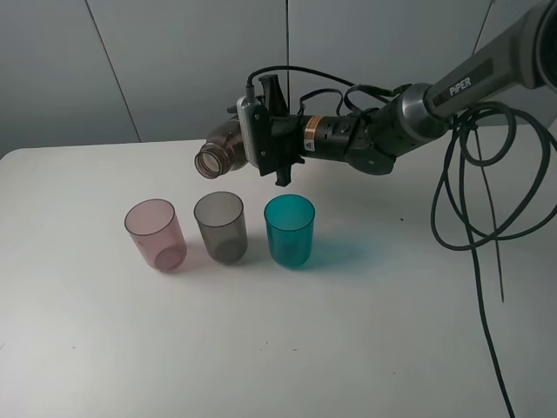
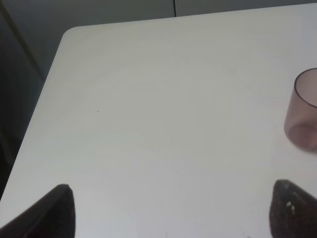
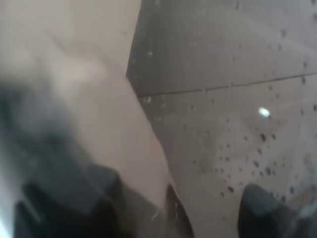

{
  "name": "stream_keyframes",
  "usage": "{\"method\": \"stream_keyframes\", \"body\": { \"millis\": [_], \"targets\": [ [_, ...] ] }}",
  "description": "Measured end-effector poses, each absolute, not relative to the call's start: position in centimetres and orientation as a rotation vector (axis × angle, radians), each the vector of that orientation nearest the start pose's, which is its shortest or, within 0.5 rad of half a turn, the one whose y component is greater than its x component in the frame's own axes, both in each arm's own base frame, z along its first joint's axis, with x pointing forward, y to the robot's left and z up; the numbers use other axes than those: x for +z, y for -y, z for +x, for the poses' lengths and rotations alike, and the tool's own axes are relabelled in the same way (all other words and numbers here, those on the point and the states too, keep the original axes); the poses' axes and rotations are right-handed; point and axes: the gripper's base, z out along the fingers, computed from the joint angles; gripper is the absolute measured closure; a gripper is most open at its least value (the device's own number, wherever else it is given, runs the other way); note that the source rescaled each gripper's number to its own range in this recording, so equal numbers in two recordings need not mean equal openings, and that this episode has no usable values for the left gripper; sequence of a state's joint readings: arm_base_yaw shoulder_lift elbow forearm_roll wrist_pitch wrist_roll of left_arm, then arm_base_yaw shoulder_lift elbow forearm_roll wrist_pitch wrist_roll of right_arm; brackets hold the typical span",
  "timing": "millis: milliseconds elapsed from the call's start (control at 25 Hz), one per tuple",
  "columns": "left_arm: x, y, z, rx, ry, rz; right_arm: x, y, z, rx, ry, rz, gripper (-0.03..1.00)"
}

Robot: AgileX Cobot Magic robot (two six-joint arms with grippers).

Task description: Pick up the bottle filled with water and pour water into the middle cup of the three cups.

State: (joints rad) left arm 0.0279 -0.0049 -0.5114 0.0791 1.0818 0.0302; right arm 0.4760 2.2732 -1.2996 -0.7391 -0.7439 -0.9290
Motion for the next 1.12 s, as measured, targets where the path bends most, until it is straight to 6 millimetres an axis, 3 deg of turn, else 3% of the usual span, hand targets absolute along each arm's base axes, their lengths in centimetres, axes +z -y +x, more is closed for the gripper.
{"method": "stream_keyframes", "body": {
  "millis": [1120],
  "targets": [
    [27.89,-0.61,-0.82,0.131,-2.049,-0.003,11.00,-24.70,39.61,-0.477,-0.492,-1.789,0.97]
  ]
}}
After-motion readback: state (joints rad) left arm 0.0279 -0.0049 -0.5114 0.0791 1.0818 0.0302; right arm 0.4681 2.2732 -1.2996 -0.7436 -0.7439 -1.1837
